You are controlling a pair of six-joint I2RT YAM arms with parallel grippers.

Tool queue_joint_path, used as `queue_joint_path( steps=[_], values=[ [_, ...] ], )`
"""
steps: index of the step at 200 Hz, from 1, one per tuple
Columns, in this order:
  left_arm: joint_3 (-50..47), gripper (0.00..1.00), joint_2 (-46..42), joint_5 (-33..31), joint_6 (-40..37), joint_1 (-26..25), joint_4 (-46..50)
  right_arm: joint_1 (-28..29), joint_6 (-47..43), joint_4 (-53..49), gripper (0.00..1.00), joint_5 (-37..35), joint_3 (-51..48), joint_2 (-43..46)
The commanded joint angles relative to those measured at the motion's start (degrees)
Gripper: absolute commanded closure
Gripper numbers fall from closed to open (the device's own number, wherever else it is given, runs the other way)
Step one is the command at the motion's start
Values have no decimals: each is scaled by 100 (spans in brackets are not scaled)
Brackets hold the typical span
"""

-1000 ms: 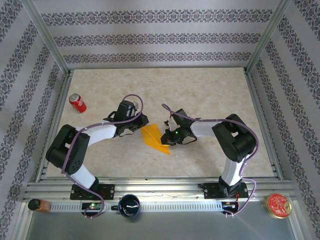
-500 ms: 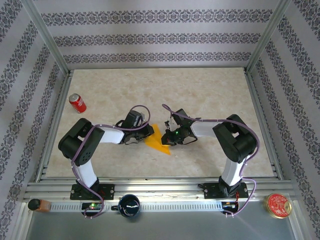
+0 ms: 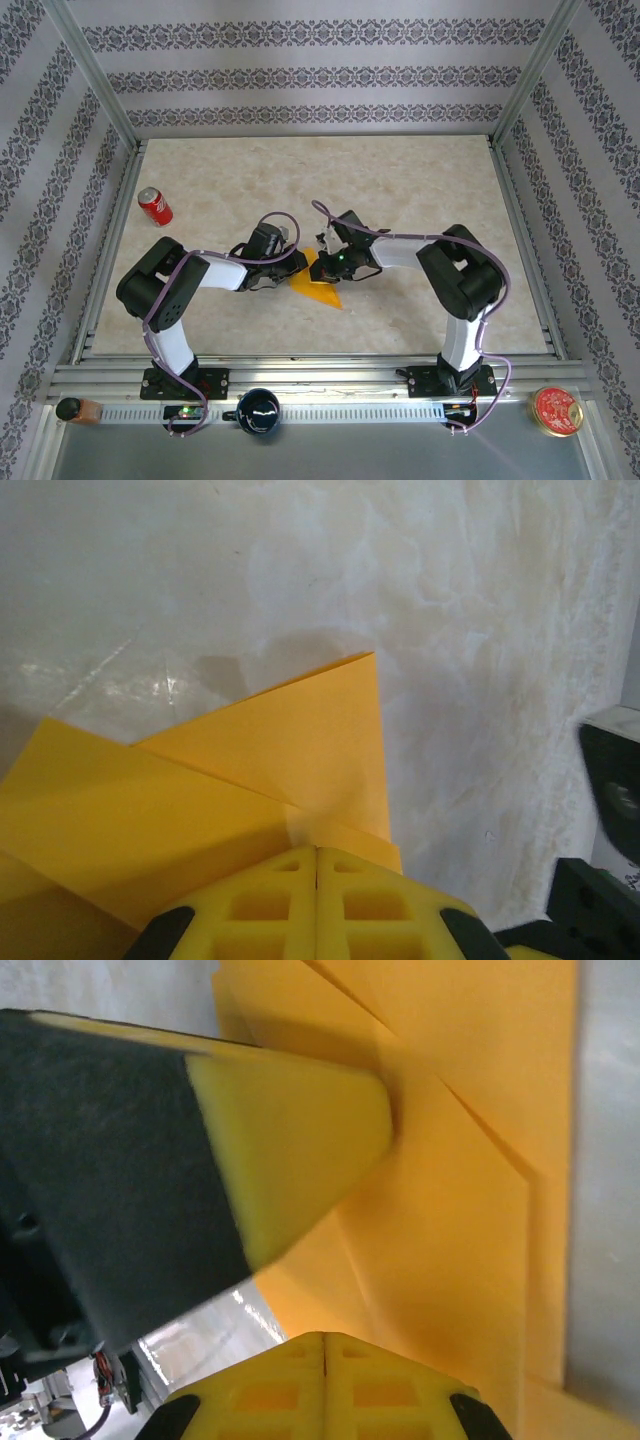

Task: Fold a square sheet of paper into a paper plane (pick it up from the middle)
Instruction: Fourth fold the wing at the center of the table.

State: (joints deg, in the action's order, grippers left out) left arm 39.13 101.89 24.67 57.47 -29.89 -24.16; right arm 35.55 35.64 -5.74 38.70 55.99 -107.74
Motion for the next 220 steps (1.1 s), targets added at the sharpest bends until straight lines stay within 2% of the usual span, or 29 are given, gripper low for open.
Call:
queue_joint_path(
  steps=[1,43,106,169,220],
  values=[
    [-73,94,147,-185,-33,43,474,44,-54,-224,95,-189,56,-282],
    [-104,97,148,-281,-10,104,682,28,-137,-152,94,-209,-667,3],
    [-134,98,104,-310,-78,202,790,-56,-158,119,93,15,-1588,642],
    [-81,98,103,-297,-96,198,849,-130,-373,-254,92,-96,-2347,1305],
    [-66,98,33,-328,-78,211,859,-134,-493,-1140,92,-353,-2559,2133]
  ],
)
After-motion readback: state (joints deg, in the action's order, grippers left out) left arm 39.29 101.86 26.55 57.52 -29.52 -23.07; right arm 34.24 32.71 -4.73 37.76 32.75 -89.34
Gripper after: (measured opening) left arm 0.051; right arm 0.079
